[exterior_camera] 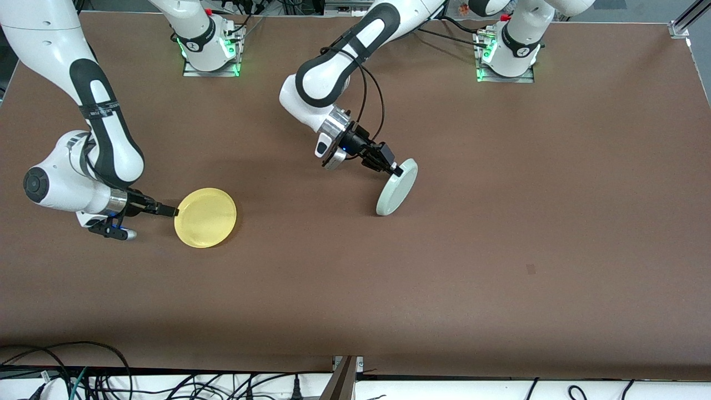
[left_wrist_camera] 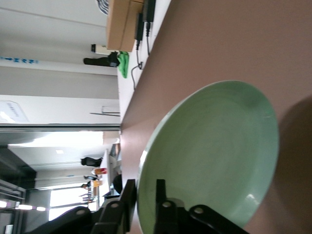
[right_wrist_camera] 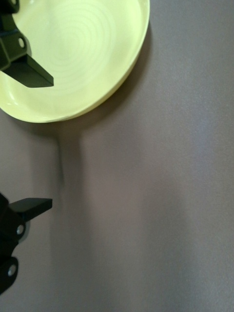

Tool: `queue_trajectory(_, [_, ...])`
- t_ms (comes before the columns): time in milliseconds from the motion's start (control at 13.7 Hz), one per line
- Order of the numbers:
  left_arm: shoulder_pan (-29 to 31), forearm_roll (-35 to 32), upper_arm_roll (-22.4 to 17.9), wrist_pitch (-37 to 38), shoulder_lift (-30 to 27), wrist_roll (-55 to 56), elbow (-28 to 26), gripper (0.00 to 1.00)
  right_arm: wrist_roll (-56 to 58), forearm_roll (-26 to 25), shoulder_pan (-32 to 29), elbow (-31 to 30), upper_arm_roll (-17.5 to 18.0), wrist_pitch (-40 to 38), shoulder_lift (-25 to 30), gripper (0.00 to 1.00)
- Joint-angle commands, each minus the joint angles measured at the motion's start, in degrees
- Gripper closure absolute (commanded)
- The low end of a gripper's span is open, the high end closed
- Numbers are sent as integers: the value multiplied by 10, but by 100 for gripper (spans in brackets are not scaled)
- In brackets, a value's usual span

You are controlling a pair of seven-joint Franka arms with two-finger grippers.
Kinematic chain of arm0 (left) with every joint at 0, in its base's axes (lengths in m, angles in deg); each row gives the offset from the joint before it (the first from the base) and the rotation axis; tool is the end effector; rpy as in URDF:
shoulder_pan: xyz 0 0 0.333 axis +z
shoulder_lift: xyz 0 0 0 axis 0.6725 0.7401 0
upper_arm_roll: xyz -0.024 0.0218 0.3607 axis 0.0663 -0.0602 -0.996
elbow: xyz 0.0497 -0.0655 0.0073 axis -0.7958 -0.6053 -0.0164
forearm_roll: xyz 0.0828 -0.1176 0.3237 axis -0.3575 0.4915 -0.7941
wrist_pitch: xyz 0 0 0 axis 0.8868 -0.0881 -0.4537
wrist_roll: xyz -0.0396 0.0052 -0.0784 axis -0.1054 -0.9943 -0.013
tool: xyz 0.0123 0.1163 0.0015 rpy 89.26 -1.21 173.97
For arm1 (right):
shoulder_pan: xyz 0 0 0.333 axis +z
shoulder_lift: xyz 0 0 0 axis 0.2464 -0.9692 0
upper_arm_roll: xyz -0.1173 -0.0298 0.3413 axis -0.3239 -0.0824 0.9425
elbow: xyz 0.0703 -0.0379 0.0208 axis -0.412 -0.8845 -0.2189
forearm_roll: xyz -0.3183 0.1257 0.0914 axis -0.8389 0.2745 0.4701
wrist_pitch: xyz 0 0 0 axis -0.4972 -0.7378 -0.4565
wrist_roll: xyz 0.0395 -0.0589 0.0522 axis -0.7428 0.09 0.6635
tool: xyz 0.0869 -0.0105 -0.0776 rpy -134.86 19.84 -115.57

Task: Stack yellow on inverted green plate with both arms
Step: 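Lower the inverted green plate with the left gripper while the right gripper grasps yellow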

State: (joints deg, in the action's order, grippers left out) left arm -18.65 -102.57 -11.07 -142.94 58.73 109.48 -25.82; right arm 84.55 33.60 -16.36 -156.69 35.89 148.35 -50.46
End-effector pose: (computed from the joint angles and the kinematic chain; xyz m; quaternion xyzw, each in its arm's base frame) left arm 0.4301 -0.5486 0.2690 -0.8144 0.1900 -0.1537 0.5263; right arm 0.6018 -0.0629 0.2550 -0.9868 0.1187 0.0696 0.0856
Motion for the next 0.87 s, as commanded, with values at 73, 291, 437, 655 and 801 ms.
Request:
queue_trajectory(73, [3, 92, -3, -57, 9, 54, 36, 0, 41, 56, -5, -17, 7, 25, -1, 0])
queue_trajectory(291, [15, 189, -7, -100, 5, 81, 57, 0, 51, 74, -5, -20, 12, 26, -4, 0])
queue_trajectory(437, [45, 265, -3, -148, 3, 128, 87, 0, 55, 74, -5, -20, 14, 29, -10, 0])
queue_trajectory(655, [82, 348, -2, -238, -2, 181, 98, 0, 59, 74, -5, -24, 15, 39, -10, 12])
queue_trajectory(801, [106, 419, -3, -282, -13, 199, 98, 0, 71, 74, -5, -25, 15, 38, -10, 45])
